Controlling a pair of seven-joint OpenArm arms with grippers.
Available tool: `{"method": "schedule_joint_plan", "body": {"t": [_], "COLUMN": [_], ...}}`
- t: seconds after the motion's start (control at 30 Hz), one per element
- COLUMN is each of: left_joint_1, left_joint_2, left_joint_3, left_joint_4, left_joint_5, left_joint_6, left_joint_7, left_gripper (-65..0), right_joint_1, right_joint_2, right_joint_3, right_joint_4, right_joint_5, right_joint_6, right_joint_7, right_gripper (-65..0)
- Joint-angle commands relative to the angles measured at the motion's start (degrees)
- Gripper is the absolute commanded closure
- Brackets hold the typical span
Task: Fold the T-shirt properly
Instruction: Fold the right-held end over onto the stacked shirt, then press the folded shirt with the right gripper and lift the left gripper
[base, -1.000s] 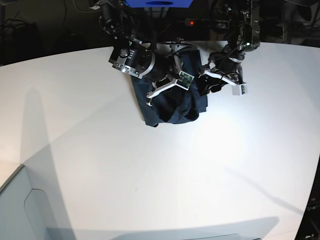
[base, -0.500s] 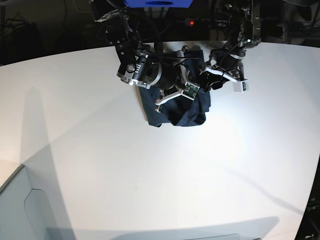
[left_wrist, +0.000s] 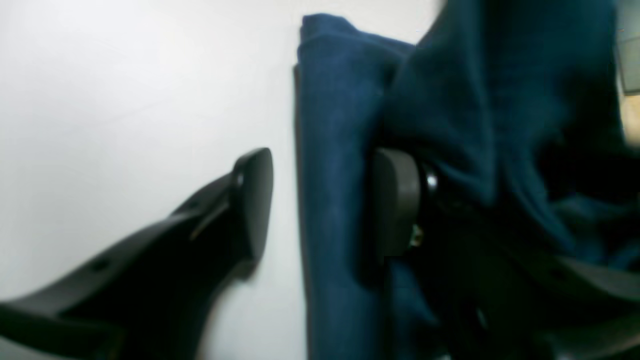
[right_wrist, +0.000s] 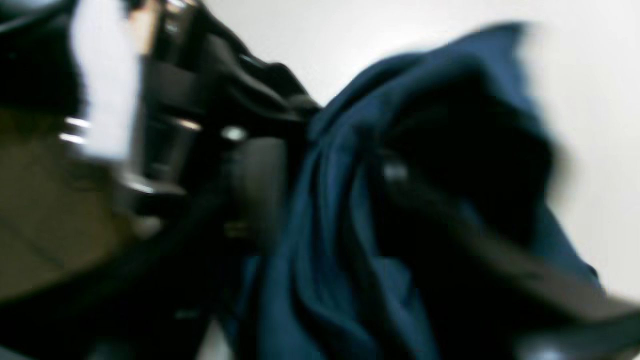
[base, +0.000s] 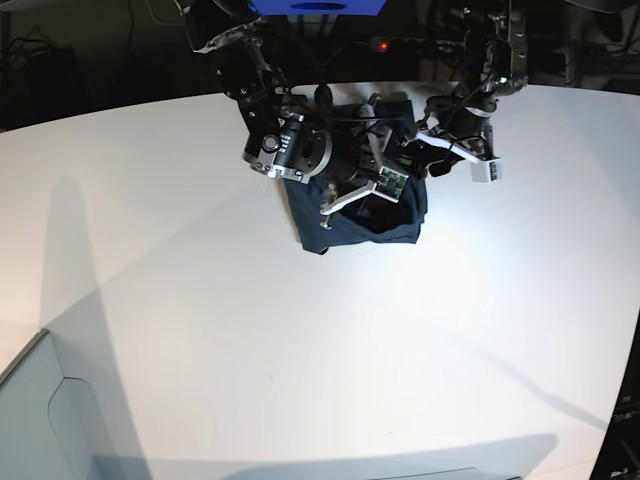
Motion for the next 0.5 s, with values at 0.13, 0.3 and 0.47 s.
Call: {"method": "schedule_joint_plan", "body": {"t": [0.13,0.3,0.47], "left_joint_1": [0.9,3.9,8.1], "left_joint_2": [-0.1,0.0,0.2], "left_joint_3": [-2.8,-6.9,-12.0], "left_joint_4": [3.7,6.8,13.2], "left_joint_5": [-0.5,-0.9,-0.9], "left_joint_6": [-0.3,-0.3,-0.3], "left_joint_7": [-0.6,-0.6,-0.6], "left_gripper": [-31.3,-31.3,-31.3], "right_joint_1": [-1.5,-3.5,-8.5], "right_joint_2": [-0.8,-0.8,-0.8], "right_joint_3": [3.2,8.3,13.0], "right_joint_4": [7.0,15.7,23.2], "right_joint_5": [2.0,2.0,2.0], "right_joint_6": [0.6,0.6,0.6], "right_joint_7": [2.0,1.5,1.5], "right_gripper": [-47.4,-47.4,-47.4]}}
